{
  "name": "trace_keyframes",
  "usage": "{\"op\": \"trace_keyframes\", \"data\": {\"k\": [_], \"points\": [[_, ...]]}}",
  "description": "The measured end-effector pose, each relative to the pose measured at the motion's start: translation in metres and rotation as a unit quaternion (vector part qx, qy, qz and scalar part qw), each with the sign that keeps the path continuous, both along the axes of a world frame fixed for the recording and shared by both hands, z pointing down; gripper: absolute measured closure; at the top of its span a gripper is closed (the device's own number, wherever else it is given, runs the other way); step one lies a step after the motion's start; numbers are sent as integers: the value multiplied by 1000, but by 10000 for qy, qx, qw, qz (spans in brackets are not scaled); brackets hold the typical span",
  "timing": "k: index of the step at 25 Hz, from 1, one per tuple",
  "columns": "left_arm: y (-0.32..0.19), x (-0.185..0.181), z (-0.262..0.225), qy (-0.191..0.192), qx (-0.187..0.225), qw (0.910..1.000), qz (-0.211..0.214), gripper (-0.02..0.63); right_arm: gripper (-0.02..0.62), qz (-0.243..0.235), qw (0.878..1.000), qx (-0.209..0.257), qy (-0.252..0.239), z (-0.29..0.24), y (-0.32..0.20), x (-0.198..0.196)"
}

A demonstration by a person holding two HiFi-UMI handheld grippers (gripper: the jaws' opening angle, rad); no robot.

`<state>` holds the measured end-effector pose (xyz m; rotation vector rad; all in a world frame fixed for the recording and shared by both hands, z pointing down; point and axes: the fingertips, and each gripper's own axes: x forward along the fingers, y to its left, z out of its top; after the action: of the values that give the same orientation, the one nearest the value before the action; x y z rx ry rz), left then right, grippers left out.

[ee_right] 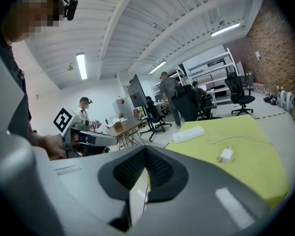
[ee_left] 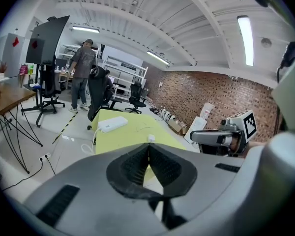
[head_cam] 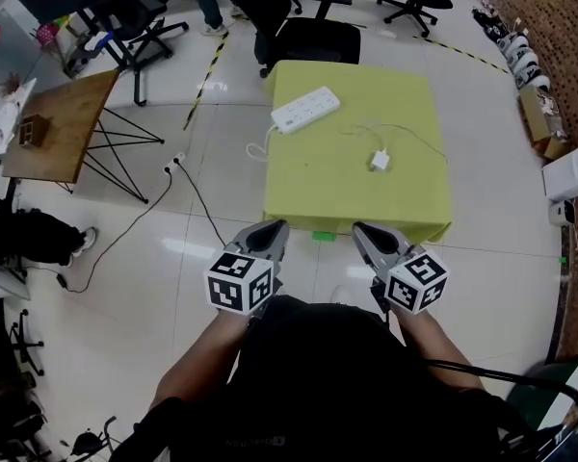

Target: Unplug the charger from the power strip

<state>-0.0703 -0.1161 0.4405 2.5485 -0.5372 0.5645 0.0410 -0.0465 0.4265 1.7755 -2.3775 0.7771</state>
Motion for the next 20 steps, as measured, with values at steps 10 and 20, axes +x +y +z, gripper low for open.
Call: {"op": "trace_keyframes", "data": {"k": [10,20], "points": [[9,4,3,-7,-35,9999,146,601,595,88,10000,15,21,0,3,0],[4,1,-3,10,53,9998,177,601,595,75,9999,41,59,-2,2,-2]]}}
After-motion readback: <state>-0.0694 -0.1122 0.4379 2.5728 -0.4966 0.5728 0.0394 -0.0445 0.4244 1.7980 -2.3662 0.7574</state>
